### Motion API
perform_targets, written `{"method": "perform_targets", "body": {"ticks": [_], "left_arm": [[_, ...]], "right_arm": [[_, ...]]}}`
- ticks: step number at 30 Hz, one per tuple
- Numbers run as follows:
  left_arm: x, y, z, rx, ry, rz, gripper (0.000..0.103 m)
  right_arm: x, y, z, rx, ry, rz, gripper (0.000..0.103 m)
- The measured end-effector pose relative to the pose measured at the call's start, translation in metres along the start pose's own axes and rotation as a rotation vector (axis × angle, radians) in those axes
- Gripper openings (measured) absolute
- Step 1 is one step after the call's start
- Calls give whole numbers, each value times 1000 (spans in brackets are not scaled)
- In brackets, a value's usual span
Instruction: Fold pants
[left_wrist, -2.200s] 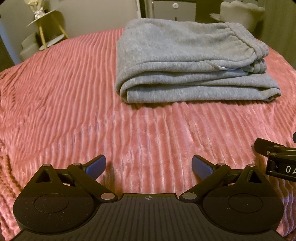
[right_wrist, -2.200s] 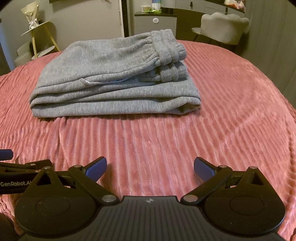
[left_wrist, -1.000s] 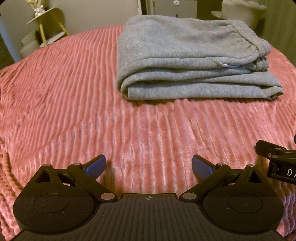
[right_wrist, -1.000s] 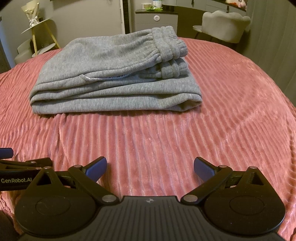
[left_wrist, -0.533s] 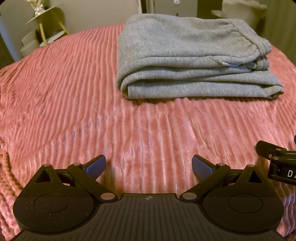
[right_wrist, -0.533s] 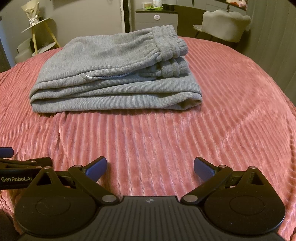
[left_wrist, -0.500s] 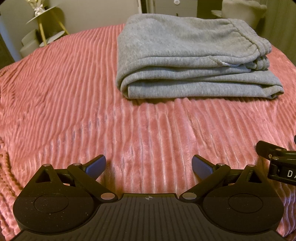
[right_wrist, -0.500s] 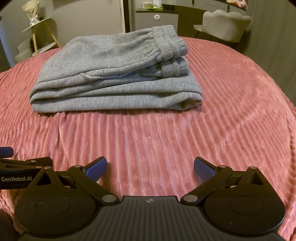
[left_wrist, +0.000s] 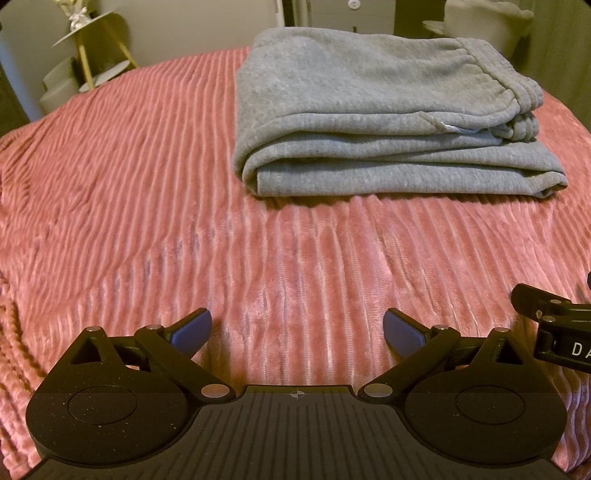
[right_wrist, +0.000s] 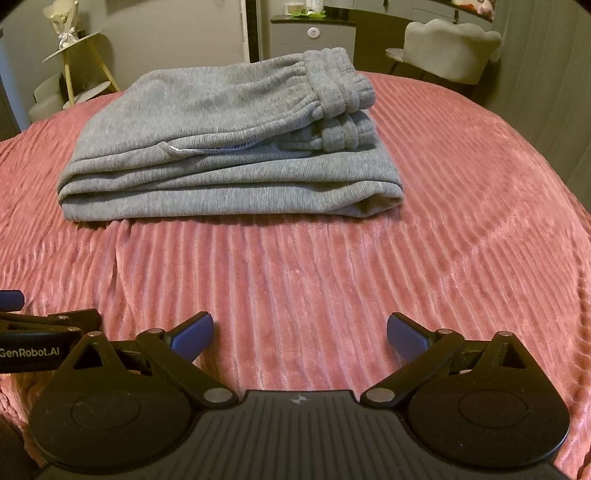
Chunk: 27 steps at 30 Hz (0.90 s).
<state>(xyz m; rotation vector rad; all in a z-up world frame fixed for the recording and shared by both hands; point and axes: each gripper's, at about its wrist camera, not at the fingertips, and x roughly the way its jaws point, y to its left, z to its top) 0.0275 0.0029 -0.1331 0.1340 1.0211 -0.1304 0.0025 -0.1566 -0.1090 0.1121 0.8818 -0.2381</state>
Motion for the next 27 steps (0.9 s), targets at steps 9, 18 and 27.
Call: {"method": "perform_targets", "body": {"ticks": [9, 18, 27], "left_arm": [[-1, -1, -1, 6, -4, 2, 102], [-2, -3, 0, 15, -15, 14, 102], [-4, -4, 0, 28, -32, 21, 102]], "right_arm": [[1, -1, 0, -5, 1, -3, 100], [0, -1, -1, -9, 0, -7, 100], [0, -1, 0, -9, -2, -7, 100]]}}
